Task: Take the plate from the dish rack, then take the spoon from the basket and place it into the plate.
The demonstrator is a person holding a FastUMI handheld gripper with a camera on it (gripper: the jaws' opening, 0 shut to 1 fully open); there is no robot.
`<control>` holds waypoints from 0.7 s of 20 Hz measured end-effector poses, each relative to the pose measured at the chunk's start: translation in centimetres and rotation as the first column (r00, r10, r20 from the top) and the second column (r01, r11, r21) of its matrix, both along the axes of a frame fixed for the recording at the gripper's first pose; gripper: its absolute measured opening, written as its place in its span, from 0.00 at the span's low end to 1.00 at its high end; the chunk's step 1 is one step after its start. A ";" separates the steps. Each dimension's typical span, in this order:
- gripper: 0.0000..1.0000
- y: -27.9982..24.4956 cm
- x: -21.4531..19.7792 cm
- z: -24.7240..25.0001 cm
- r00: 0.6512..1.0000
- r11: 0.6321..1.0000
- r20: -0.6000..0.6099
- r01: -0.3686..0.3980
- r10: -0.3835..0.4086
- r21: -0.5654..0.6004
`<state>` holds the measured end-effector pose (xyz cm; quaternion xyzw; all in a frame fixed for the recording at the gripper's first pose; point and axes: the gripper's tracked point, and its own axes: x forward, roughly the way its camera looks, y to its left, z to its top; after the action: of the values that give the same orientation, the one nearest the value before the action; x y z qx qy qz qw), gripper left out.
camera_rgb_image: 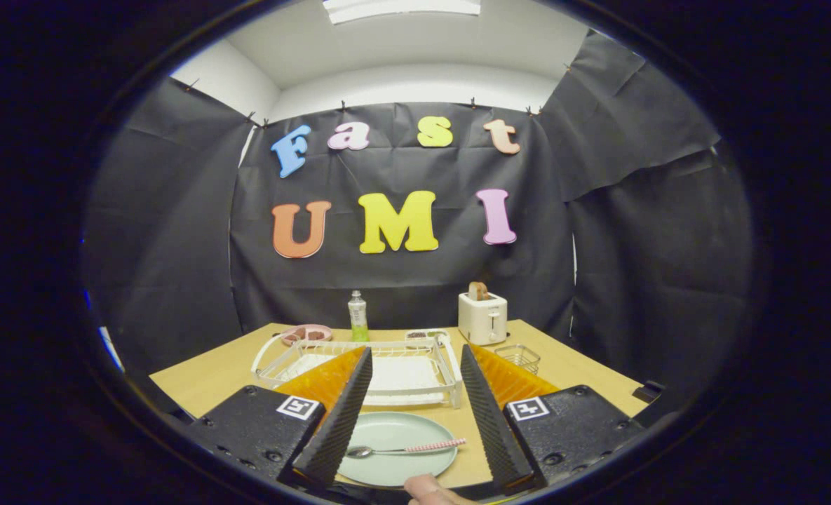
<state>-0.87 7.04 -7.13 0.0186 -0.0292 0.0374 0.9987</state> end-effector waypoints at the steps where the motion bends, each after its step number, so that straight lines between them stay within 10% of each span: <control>1: 0.83 -0.2 -0.2 0.1 1.000 1.000 -0.003 0.004 -0.004 -0.018; 14: 0.83 -3.6 -1.4 1.5 0.999 0.999 0.021 0.048 -0.048 -0.011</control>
<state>-2.25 3.42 -5.61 0.0117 -0.0398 0.0137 0.9990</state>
